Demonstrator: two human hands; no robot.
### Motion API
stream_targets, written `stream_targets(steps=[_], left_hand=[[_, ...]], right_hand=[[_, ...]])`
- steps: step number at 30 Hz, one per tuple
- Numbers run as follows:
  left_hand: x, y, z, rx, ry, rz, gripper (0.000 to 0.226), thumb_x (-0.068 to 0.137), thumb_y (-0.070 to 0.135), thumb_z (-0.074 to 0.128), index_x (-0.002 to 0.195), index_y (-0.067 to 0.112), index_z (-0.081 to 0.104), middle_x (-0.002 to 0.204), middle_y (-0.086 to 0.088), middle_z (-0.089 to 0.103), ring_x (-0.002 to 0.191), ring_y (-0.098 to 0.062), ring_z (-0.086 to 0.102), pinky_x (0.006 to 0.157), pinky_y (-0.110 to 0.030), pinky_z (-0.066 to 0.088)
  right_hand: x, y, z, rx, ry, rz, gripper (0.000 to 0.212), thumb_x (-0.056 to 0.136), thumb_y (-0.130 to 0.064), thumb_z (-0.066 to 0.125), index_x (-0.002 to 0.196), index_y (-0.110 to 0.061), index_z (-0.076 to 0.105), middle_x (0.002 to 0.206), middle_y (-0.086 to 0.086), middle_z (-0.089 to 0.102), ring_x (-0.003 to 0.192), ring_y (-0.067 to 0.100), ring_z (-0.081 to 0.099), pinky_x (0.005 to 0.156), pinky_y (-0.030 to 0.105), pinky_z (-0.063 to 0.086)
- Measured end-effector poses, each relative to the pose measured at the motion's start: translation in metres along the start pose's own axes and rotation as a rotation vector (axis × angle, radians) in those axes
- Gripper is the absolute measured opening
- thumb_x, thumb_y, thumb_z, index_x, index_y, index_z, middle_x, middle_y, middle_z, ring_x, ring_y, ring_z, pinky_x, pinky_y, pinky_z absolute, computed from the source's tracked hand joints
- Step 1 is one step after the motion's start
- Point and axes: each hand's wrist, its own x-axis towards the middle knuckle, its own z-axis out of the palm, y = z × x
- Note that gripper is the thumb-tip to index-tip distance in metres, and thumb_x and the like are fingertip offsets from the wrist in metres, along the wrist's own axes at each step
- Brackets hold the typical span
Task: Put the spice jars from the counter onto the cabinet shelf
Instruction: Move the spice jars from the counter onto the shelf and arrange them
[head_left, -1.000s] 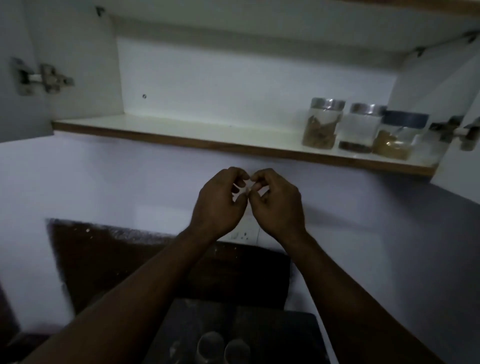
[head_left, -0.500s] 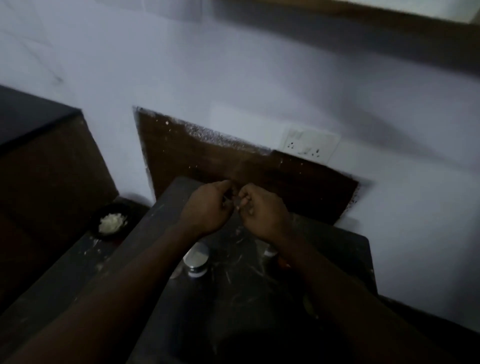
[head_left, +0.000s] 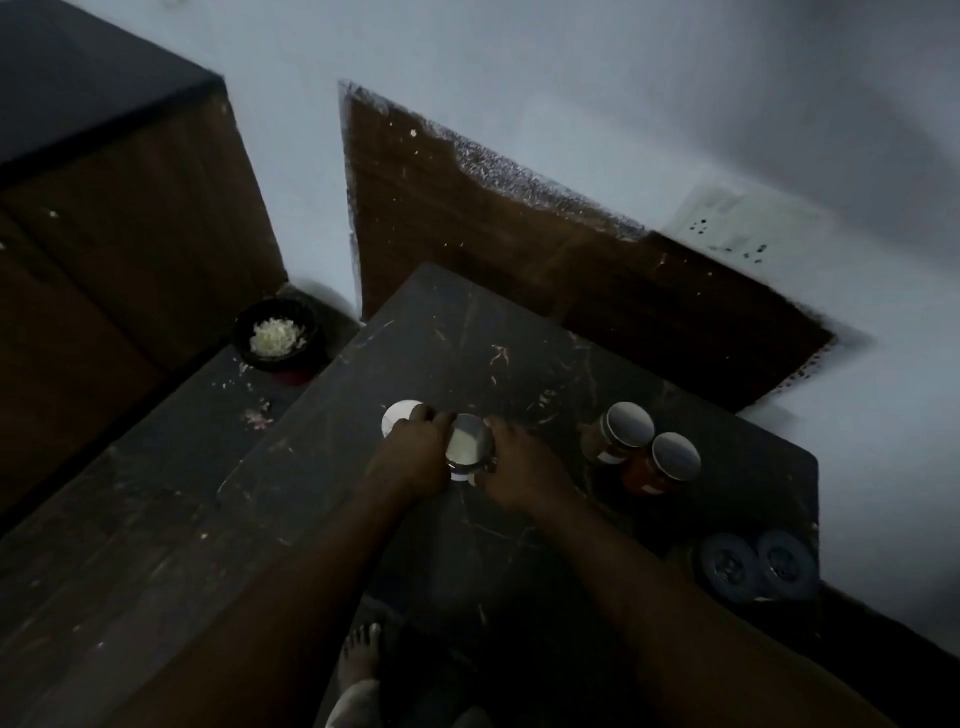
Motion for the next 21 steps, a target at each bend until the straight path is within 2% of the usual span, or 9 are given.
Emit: stream_targets(steps=[4,7,9,12,17,21], left_hand=[[0.001,-0.003,0.009,-0.054,-0.005,0.03,0.078,0.08,0.027,0.072,0.151,0.019,0.04,0.147,-0.008,0.045,0.13,-0.029,0.052,0.104,-0.042,0.048],[0.002,-0.008,0.012,-0.057,-0.002,0.042,0.077,0.08,0.027,0.073,0.15,0.02,0.042,0.146,-0.007,0.046,0.127,-0.03,0.054,0.102,-0.043,0.049],[0.003,-0.011,0.014,-0.061,0.013,0.054,0.075,0.081,0.027,0.073,0.149,0.02,0.043,0.146,-0.007,0.049,0.128,-0.027,0.054,0.104,-0.042,0.047],[0.004,-0.011,0.011,-0.075,0.036,0.059,0.07,0.081,0.029,0.072,0.146,0.024,0.048,0.142,-0.003,0.052,0.125,-0.024,0.056,0.102,-0.039,0.049],[0.011,0.009,-0.016,-0.096,0.053,0.184,0.073,0.077,0.04,0.071,0.145,0.026,0.048,0.137,-0.002,0.055,0.119,-0.023,0.058,0.098,-0.032,0.046],[0.018,0.046,-0.049,-0.168,0.065,0.286,0.079,0.078,0.044,0.07,0.15,0.031,0.042,0.138,-0.003,0.053,0.12,-0.025,0.058,0.099,-0.036,0.047]], right_hand=[[0.004,-0.008,0.025,0.065,0.06,-0.009,0.093,0.071,-0.043,0.082,0.148,-0.033,0.032,0.148,-0.002,0.049,0.133,0.021,0.051,0.098,0.03,0.04],[0.011,-0.012,0.036,0.027,0.093,0.0,0.094,0.076,-0.043,0.08,0.152,-0.03,0.027,0.151,0.001,0.045,0.133,0.025,0.052,0.1,0.037,0.044],[0.014,-0.015,0.04,0.029,0.107,0.039,0.089,0.078,-0.047,0.078,0.152,-0.031,0.029,0.151,0.0,0.046,0.134,0.023,0.051,0.101,0.035,0.043],[0.011,-0.014,0.039,0.065,0.152,0.052,0.083,0.076,-0.052,0.078,0.147,-0.036,0.038,0.147,-0.005,0.052,0.133,0.018,0.052,0.096,0.025,0.033],[0.003,0.004,0.0,0.231,0.173,0.041,0.097,0.069,-0.065,0.078,0.152,-0.035,0.037,0.155,-0.006,0.047,0.139,0.015,0.047,0.107,0.031,0.039],[-0.008,0.015,-0.062,0.307,0.266,-0.048,0.089,0.075,-0.048,0.083,0.152,-0.03,0.043,0.152,-0.006,0.051,0.137,0.011,0.049,0.112,0.032,0.042]])
